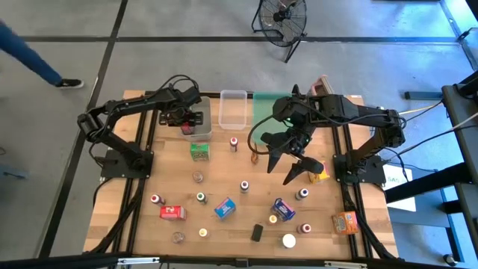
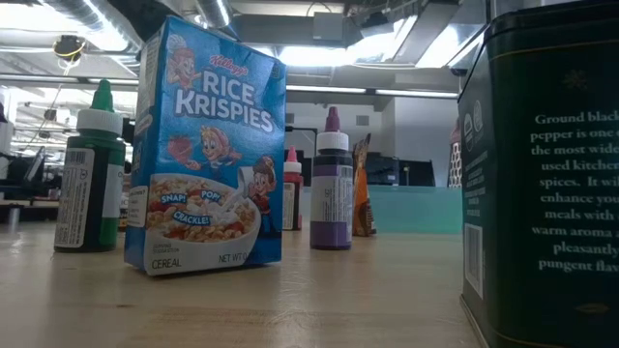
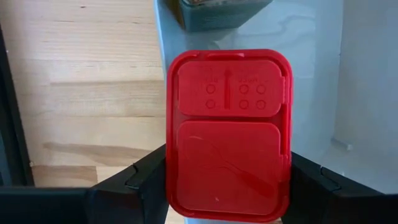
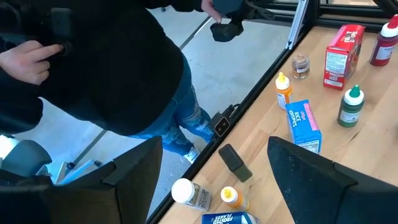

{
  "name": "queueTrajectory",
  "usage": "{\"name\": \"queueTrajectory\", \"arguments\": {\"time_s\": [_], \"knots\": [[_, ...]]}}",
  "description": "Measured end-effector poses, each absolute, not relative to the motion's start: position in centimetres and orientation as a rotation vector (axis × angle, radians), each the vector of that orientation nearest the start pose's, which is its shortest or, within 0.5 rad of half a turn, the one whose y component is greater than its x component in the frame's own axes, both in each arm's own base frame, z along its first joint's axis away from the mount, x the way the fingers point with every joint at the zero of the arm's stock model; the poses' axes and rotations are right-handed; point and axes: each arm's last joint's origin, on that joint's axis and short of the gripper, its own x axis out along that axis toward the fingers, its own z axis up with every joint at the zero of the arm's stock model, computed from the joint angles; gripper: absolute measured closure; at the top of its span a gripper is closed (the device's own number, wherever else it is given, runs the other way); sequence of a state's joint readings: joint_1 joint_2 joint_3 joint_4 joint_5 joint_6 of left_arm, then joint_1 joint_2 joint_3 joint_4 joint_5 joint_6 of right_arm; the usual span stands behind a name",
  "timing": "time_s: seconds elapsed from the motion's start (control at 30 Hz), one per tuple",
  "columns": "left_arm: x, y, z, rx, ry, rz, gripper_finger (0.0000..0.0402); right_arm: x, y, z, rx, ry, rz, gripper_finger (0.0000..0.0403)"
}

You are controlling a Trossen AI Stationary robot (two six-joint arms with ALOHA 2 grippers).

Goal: Pick & Place Kitchen Items
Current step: Put the red seasoning can into the gray bin

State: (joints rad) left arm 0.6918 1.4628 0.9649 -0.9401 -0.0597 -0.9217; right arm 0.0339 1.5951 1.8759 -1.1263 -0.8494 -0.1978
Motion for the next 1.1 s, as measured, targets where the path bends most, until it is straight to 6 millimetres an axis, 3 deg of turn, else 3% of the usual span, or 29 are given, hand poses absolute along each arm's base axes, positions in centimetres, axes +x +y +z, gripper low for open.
{"name": "queueTrajectory", "arguments": {"time_s": [1.1], "knots": [[19.56, 15.27, 20.59, -1.148, 1.071, 1.205, 0.0173, 30.15, 3.62, 42.80, 0.148, 0.704, 0.919, 0.0109]]}}
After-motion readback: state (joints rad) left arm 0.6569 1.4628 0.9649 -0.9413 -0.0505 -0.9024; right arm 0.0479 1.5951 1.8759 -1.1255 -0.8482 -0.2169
